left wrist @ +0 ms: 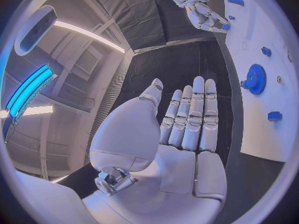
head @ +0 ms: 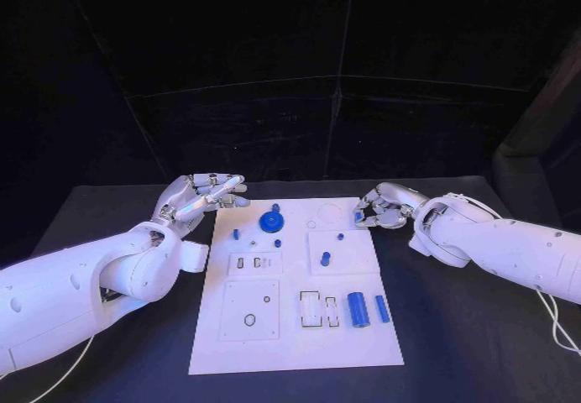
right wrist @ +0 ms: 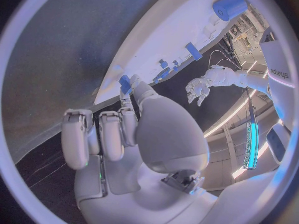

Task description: Assemble the parts on the task board

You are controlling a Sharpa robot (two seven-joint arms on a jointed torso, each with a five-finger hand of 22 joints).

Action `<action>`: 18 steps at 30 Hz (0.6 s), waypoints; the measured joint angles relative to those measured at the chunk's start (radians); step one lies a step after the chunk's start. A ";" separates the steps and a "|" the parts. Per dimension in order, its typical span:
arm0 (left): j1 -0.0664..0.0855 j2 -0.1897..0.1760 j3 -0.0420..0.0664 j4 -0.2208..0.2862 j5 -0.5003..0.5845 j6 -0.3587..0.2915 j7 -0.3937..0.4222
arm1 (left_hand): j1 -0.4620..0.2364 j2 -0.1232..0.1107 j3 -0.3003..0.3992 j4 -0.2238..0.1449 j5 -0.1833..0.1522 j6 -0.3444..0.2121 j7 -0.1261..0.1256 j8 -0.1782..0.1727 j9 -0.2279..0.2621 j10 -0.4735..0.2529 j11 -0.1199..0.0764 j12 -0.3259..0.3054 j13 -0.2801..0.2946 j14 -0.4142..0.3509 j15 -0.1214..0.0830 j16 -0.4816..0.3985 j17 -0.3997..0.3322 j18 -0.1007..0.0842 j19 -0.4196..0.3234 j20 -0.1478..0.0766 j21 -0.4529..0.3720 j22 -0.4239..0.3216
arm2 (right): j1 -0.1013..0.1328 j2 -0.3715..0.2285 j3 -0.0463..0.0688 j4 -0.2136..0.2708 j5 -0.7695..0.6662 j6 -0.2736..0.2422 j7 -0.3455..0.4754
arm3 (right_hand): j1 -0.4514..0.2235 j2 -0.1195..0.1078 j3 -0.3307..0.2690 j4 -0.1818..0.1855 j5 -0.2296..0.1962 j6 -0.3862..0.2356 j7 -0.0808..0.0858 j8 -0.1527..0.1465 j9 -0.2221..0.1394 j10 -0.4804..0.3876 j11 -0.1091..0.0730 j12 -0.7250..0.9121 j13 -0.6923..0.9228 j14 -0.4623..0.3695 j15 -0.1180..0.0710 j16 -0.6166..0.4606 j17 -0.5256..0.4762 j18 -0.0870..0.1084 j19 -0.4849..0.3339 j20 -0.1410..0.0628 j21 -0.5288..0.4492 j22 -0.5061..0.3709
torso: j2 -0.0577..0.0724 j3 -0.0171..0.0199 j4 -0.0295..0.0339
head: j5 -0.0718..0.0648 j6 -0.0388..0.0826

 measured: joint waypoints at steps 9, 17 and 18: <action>0.000 -0.010 0.000 0.006 0.003 0.004 -0.002 | 0.000 0.000 0.000 0.000 0.000 0.000 0.000 0.000 0.000 0.000 0.000 0.000 0.000 0.000 0.000 0.000 0.000 0.000 0.000 0.000 -0.004 0.000 | 0.004 -0.032 0.001 0.121 0.000 -0.036 -0.010 | -0.009 0.009 0.008 0.002 0.022 0.000 0.000 -0.007 -0.003 0.000 0.000 -0.008 0.001 0.000 0.000 0.000 0.000 0.000 0.000 0.000 0.000 0.000 | -0.004 -0.0034 0.0016 | 0.007 -0.002; 0.001 -0.012 0.000 0.009 0.005 0.006 -0.005 | 0.000 0.000 0.003 -0.003 0.000 0.000 0.000 0.000 0.000 0.000 0.000 0.000 0.000 0.000 0.000 -0.004 0.000 0.000 0.000 0.000 -0.004 0.000 | 0.032 -0.008 0.002 0.234 -0.016 -0.070 -0.071 | -0.011 0.011 0.012 0.002 0.022 0.000 0.000 -0.013 -0.006 -0.004 0.004 -0.014 0.001 0.000 0.000 0.000 0.000 0.000 0.000 0.000 0.000 0.000 | -0.009 -0.0089 0.0036 | 0.014 -0.004; 0.001 -0.012 0.000 0.009 0.005 0.007 -0.005 | 0.000 0.000 0.003 -0.003 0.000 0.000 0.000 0.000 0.000 0.000 0.000 0.000 0.000 0.000 0.000 -0.004 0.000 0.000 0.000 0.000 -0.004 0.000 | 0.034 0.001 0.002 0.245 -0.023 -0.074 -0.084 | -0.012 0.011 0.012 0.002 0.022 0.000 0.000 -0.013 -0.006 -0.004 0.004 -0.014 0.001 0.000 0.000 0.000 0.000 0.000 0.000 0.000 0.000 0.000 | -0.009 -0.0094 0.0042 | 0.014 -0.004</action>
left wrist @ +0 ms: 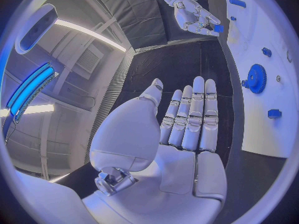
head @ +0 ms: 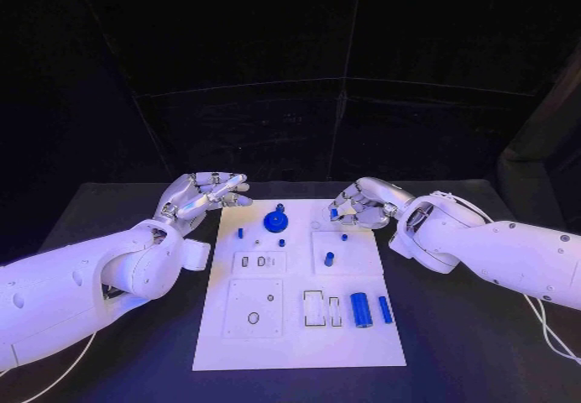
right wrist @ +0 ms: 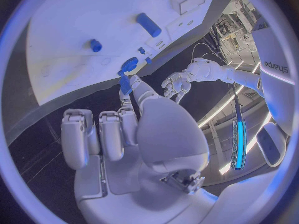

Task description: Assemble the parts on the task board

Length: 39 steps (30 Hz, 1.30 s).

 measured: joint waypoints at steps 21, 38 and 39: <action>0.012 0.016 0.000 -0.010 0.002 0.001 -0.002 | 0.005 0.005 0.000 0.000 0.000 0.000 0.000 0.000 0.000 0.000 0.000 0.000 0.000 0.000 0.000 0.000 0.001 0.000 0.000 0.000 0.000 -0.001 | -0.009 0.246 -0.030 -0.020 -0.162 0.016 -0.195 | -0.011 -0.011 0.012 0.007 -0.001 -0.002 -0.002 -0.010 -0.001 0.000 0.000 -0.002 -0.004 0.000 0.000 0.000 0.000 0.000 0.000 0.000 0.000 0.000 | -0.002 -0.0033 0.0036 | 0.042 -0.023; 0.014 0.021 0.000 -0.019 0.002 0.003 -0.002 | 0.005 0.005 0.000 0.000 0.000 0.000 0.000 0.000 -0.001 0.004 -0.004 0.000 0.000 0.000 0.000 0.000 0.002 0.000 0.000 0.000 0.000 -0.002 | -0.037 0.307 -0.050 -0.044 -0.258 0.060 -0.250 | -0.023 -0.023 0.017 0.012 -0.008 -0.005 -0.001 -0.011 -0.003 0.000 0.000 -0.004 -0.003 0.000 0.000 0.000 0.000 0.000 0.000 0.000 0.000 0.000 | -0.002 -0.0021 0.0021 | 0.050 -0.033; 0.014 0.021 0.000 -0.019 0.003 0.003 -0.002 | 0.005 0.005 0.000 0.000 0.000 0.000 0.000 0.000 -0.001 0.004 -0.004 0.000 0.000 0.000 0.000 0.000 0.002 0.000 0.000 0.000 0.000 -0.002 | -0.039 0.308 -0.050 -0.044 -0.261 0.060 -0.250 | -0.023 -0.023 0.017 0.012 -0.008 -0.005 -0.001 -0.011 -0.003 0.000 0.000 -0.004 -0.003 0.000 0.000 0.000 0.000 0.000 0.000 0.000 0.000 0.000 | -0.002 -0.0020 0.0021 | 0.050 -0.033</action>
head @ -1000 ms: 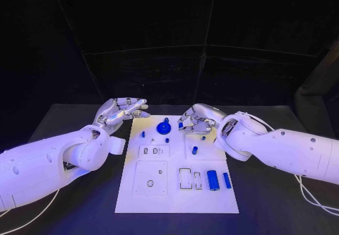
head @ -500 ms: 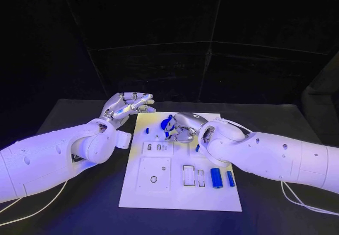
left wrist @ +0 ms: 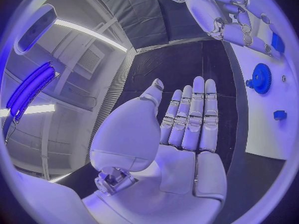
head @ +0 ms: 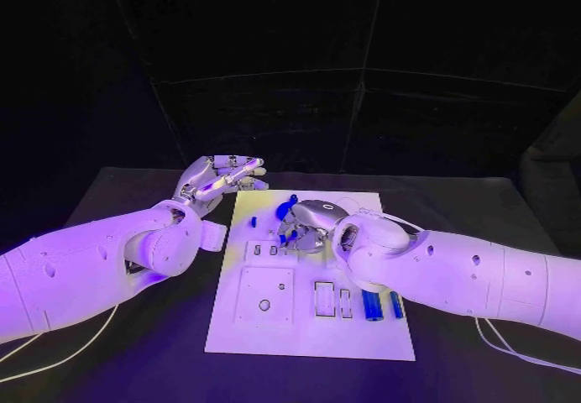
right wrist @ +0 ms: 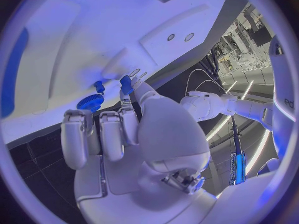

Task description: Assemble the parts on the task board

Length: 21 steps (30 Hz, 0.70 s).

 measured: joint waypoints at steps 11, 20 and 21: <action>0.000 0.000 0.000 -0.002 0.000 0.001 0.000 | 0.000 0.000 0.000 0.000 0.000 0.000 0.000 0.000 0.000 0.000 0.000 0.000 0.000 0.000 0.000 0.000 0.000 0.000 0.000 0.000 0.000 0.000 | -0.010 0.008 -0.001 0.005 -0.018 0.007 0.007 | -0.004 -0.004 0.000 0.000 -0.002 -0.005 0.002 0.000 0.000 0.000 0.000 0.000 0.000 0.000 0.000 0.000 0.000 0.000 0.000 0.000 0.000 0.000 | 0.000 -0.0002 -0.0001 | 0.001 -0.005; 0.000 0.000 0.000 -0.002 0.000 0.002 0.000 | 0.000 0.000 0.000 0.000 0.000 0.000 0.000 0.000 0.000 0.000 0.000 0.000 0.000 0.000 0.000 0.000 0.000 0.000 0.000 0.000 0.000 0.000 | -0.012 0.015 0.000 0.002 -0.022 0.020 0.011 | -0.005 -0.005 0.000 0.000 -0.002 -0.007 0.000 -0.005 0.001 0.000 0.000 0.000 0.000 0.000 0.000 0.000 0.000 0.000 0.000 0.000 0.000 0.000 | 0.000 -0.0005 -0.0001 | 0.001 -0.009; 0.000 0.000 0.000 -0.002 0.000 0.002 0.000 | 0.000 0.000 0.000 0.000 0.000 0.000 0.000 0.000 0.000 0.000 0.000 0.000 0.000 0.000 0.000 0.000 0.000 0.000 0.000 0.000 0.000 0.000 | -0.012 0.016 0.000 0.001 -0.023 0.022 0.011 | -0.005 -0.005 0.000 0.000 -0.002 -0.008 0.001 -0.005 0.001 0.000 0.000 0.000 0.000 0.000 0.000 0.000 0.000 0.000 0.000 0.000 0.000 0.000 | 0.000 -0.0005 -0.0001 | 0.001 -0.009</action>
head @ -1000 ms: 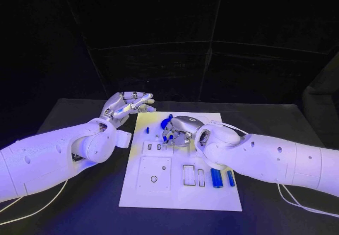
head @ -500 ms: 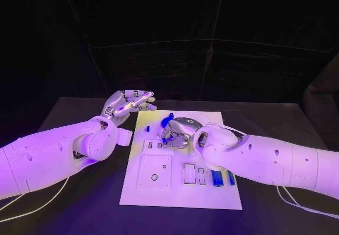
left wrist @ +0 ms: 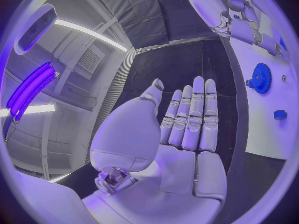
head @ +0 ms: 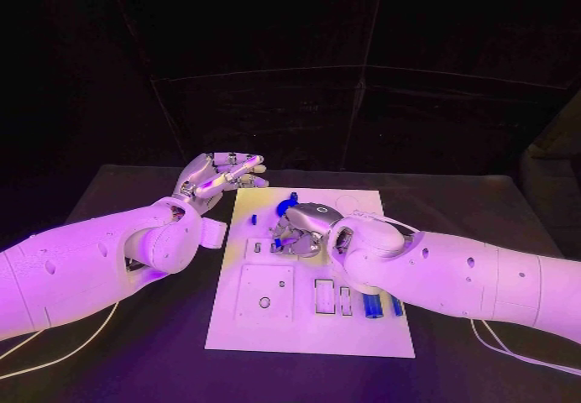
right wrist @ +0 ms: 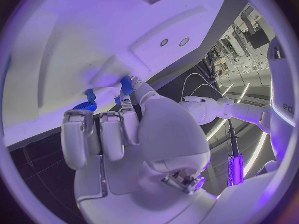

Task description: Assemble the parts on the task board

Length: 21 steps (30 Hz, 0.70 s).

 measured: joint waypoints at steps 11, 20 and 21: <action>0.000 -0.001 0.000 -0.001 0.000 0.001 0.000 | 0.000 0.000 0.000 0.000 0.000 0.000 0.000 0.000 0.000 0.000 0.000 0.000 0.000 0.000 0.000 0.000 0.000 0.000 0.000 0.000 0.000 0.000 | 0.000 0.002 0.002 -0.003 -0.006 0.014 0.003 | -0.001 -0.001 0.000 0.000 0.000 0.003 -0.004 -0.004 0.000 -0.002 0.002 -0.001 0.000 0.000 0.000 0.000 0.000 0.000 0.000 0.000 0.000 0.000 | 0.000 0.0000 0.0000 | 0.001 -0.005; 0.000 -0.002 0.000 -0.001 0.000 0.001 -0.001 | 0.000 0.000 0.000 -0.006 0.000 0.000 0.000 -0.005 0.000 0.000 0.000 -0.004 -0.001 0.000 0.000 0.000 0.001 0.000 0.000 0.000 0.000 -0.001 | 0.000 -0.004 0.003 0.002 -0.035 0.023 -0.005 | -0.004 -0.004 0.009 -0.009 -0.002 0.000 -0.007 -0.011 0.000 -0.007 0.007 -0.006 0.000 0.000 0.000 -0.004 0.001 0.000 0.000 0.000 0.000 0.000 | 0.000 0.0002 0.0000 | 0.001 -0.007; 0.000 -0.002 0.000 -0.001 0.000 0.001 -0.002 | 0.000 0.000 0.000 -0.006 0.000 0.000 0.000 -0.005 0.000 0.000 0.000 -0.004 -0.001 0.000 0.000 0.000 0.001 0.000 0.000 0.000 0.000 -0.001 | 0.000 -0.004 0.004 0.003 -0.039 0.024 -0.006 | -0.004 -0.004 0.009 -0.009 -0.002 -0.001 -0.007 -0.011 0.000 -0.007 0.007 -0.006 0.000 0.000 0.000 -0.004 0.001 0.000 0.000 0.000 0.000 0.000 | 0.000 0.0002 0.0000 | 0.001 -0.008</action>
